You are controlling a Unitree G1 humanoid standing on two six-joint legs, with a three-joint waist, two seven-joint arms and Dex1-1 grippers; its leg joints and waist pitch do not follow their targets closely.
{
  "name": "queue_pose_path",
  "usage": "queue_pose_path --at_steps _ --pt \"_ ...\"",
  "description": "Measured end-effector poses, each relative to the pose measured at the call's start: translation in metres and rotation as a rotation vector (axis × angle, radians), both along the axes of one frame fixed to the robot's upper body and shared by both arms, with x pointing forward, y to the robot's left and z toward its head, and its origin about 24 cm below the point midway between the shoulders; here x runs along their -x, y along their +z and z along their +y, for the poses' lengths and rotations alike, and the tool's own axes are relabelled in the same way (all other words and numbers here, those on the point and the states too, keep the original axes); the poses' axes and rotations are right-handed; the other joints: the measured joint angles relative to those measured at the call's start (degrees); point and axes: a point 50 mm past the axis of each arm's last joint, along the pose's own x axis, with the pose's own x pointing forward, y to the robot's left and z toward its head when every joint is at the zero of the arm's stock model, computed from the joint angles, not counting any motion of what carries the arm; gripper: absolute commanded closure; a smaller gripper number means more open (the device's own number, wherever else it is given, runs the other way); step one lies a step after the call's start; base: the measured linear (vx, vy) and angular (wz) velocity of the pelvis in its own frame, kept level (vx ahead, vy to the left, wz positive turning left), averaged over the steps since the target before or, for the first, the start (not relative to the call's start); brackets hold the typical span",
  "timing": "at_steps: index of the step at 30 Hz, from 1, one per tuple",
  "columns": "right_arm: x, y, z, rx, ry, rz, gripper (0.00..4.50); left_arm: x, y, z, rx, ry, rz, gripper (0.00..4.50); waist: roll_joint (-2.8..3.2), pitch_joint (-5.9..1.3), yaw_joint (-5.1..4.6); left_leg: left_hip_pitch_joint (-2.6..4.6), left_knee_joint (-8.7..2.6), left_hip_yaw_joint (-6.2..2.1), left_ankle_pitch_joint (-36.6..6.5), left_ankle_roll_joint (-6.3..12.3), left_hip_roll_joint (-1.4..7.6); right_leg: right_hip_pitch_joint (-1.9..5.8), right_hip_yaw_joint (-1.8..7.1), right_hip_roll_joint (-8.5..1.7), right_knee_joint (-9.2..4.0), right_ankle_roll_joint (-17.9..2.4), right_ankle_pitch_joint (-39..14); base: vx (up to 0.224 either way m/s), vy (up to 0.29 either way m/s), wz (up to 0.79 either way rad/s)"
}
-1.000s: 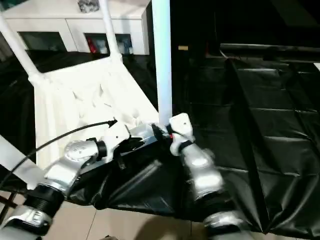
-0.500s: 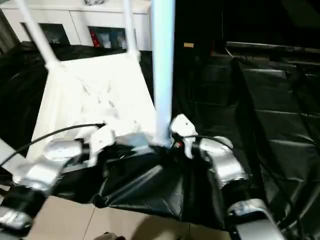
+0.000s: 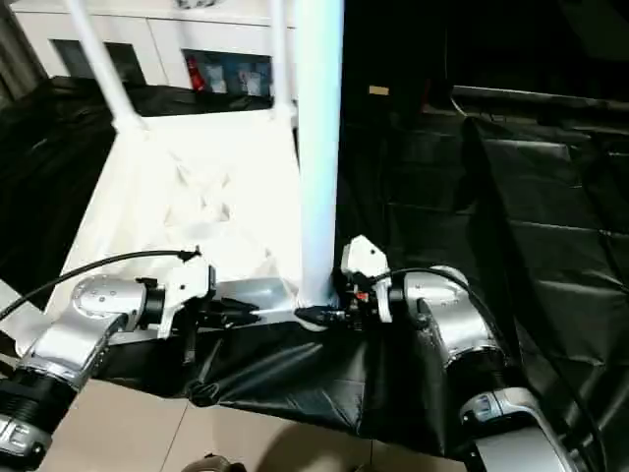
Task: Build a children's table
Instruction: Rotate leg to tighten
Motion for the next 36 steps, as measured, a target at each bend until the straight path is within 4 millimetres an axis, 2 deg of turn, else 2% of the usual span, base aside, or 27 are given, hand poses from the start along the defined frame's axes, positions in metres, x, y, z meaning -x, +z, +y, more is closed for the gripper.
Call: queue_pose_path --at_steps 5,8,11,16,19,22,26,28,32,36 --pt "0.001 -0.001 0.001 -0.004 -0.010 -0.006 1.76 0.000 0.000 0.000 0.000 0.004 -0.001 4.50 0.00 -0.01 -0.04 0.02 0.02 0.00 0.0 0.00 0.01 0.02 0.00 0.00 0.03 0.0 0.0 0.000 0.000 0.00" --pt "0.002 -0.004 0.003 -0.028 -0.088 -0.023 1.76 -0.002 -0.002 -0.003 0.011 0.036 -0.016 4.50 0.03 -0.02 -0.21 0.12 0.05 0.00 0.0 -0.09 0.01 0.09 0.02 0.00 0.10 0.0 0.0 0.000 0.000 0.00" --pt "-0.003 -0.010 0.006 -0.065 -0.269 -0.050 1.77 -0.009 -0.003 -0.012 0.010 0.106 -0.057 4.50 0.10 -0.05 -0.63 0.27 0.08 0.02 -0.1 -0.27 -0.03 0.20 0.10 0.00 0.07 -0.1 0.1 0.000 0.000 0.00" --pt "-0.008 -0.016 0.012 -0.097 -0.468 -0.074 1.78 -0.016 -0.005 -0.023 0.001 0.180 -0.104 4.50 0.16 -0.09 -1.14 0.30 0.06 0.00 -0.1 -0.29 -0.04 0.22 0.10 0.00 0.06 -0.1 0.1 0.000 0.000 0.00" --pt "-0.016 -0.023 0.031 -0.142 -0.797 -0.108 1.78 -0.024 -0.007 -0.042 -0.003 0.300 -0.144 4.50 0.43 -0.28 -2.03 0.36 0.04 -0.01 -0.1 -0.33 -0.09 0.28 0.14 0.00 -0.02 0.1 0.0 0.000 0.000 0.00" --pt "-0.018 -0.024 0.037 -0.140 -0.924 -0.128 1.78 -0.025 -0.008 -0.053 -0.002 0.338 -0.162 4.50 0.66 -0.43 -2.07 0.38 0.04 -0.02 -0.1 -0.33 -0.15 0.35 0.20 -0.01 -0.09 0.1 0.0 0.000 0.000 0.00" --pt "-0.018 -0.024 0.038 -0.136 -0.959 -0.148 1.78 -0.025 -0.009 -0.058 -0.008 0.333 -0.177 4.50 0.74 -0.47 -2.06 0.33 0.02 -0.03 -0.1 -0.32 -0.15 0.32 0.18 -0.01 -0.09 0.0 0.0 0.000 0.000 0.00" --pt "-0.018 -0.024 0.037 -0.146 -0.963 -0.147 1.22 -0.025 -0.009 -0.059 -0.007 0.327 -0.178 4.50 0.83 -0.50 -2.03 0.32 0.02 -0.03 -0.1 -0.32 -0.15 0.33 0.19 -0.01 -0.10 0.0 0.1 0.000 0.000 0.00" --pt "-0.017 -0.023 0.034 -0.181 -0.939 -0.128 0.89 -0.024 -0.008 -0.059 -0.005 0.310 -0.183 4.50 0.85 -0.46 -2.02 0.24 0.02 -0.04 -0.1 -0.32 -0.15 0.30 0.18 -0.01 -0.11 -0.1 0.1 0.000 0.000 0.00" --pt "-0.017 -0.020 0.019 -0.126 -0.822 -0.177 0.60 -0.023 -0.006 -0.052 0.003 0.274 -0.177 4.50 0.76 -0.41 -1.88 0.18 -0.06 -0.05 -0.1 -0.31 -0.12 0.26 0.12 -0.01 -0.10 0.0 0.0 0.000 0.000 0.00"
